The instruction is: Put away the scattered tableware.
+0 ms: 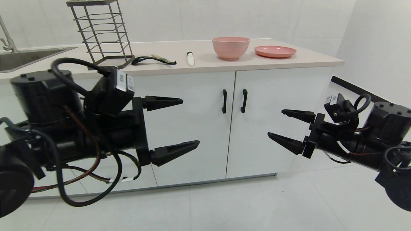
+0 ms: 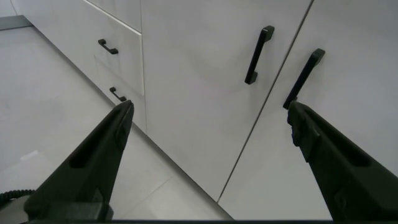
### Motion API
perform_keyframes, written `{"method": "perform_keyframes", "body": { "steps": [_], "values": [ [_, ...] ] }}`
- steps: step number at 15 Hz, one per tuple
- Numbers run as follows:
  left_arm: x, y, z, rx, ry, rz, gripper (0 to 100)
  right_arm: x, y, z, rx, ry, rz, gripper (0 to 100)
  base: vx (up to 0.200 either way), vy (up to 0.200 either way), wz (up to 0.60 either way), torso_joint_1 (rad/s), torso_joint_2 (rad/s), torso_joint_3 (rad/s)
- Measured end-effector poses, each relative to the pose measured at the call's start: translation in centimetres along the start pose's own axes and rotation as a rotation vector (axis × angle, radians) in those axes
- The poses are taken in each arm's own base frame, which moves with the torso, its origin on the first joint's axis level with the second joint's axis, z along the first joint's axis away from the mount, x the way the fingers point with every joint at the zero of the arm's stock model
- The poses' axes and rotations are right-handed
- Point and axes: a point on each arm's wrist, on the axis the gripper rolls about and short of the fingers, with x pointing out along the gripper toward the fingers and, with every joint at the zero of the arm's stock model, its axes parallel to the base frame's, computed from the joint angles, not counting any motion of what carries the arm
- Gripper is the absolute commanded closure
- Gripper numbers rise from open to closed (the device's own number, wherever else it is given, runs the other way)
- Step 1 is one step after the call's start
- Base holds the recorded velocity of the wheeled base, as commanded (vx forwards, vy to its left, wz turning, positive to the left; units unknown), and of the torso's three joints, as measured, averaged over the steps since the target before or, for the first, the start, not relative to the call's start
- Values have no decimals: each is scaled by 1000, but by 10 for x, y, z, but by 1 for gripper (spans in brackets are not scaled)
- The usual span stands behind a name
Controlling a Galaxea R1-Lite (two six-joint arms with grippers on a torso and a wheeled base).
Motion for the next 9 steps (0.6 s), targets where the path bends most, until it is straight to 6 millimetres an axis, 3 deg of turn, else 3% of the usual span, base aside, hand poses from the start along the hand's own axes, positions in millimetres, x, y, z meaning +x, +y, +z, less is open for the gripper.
{"method": "perform_keyframes", "body": {
  "steps": [5, 9],
  "values": [
    [30, 6, -19, -49, 33, -58, 0, 0, -6, -3, 7, -7, 36, 0, 0, 0, 0, 0, 0, 0],
    [55, 11, -28, -62, 39, -89, 0, 13, -26, -9, 8, -18, 49, 0, 0, 0, 0, 0, 0, 0]
  ]
}}
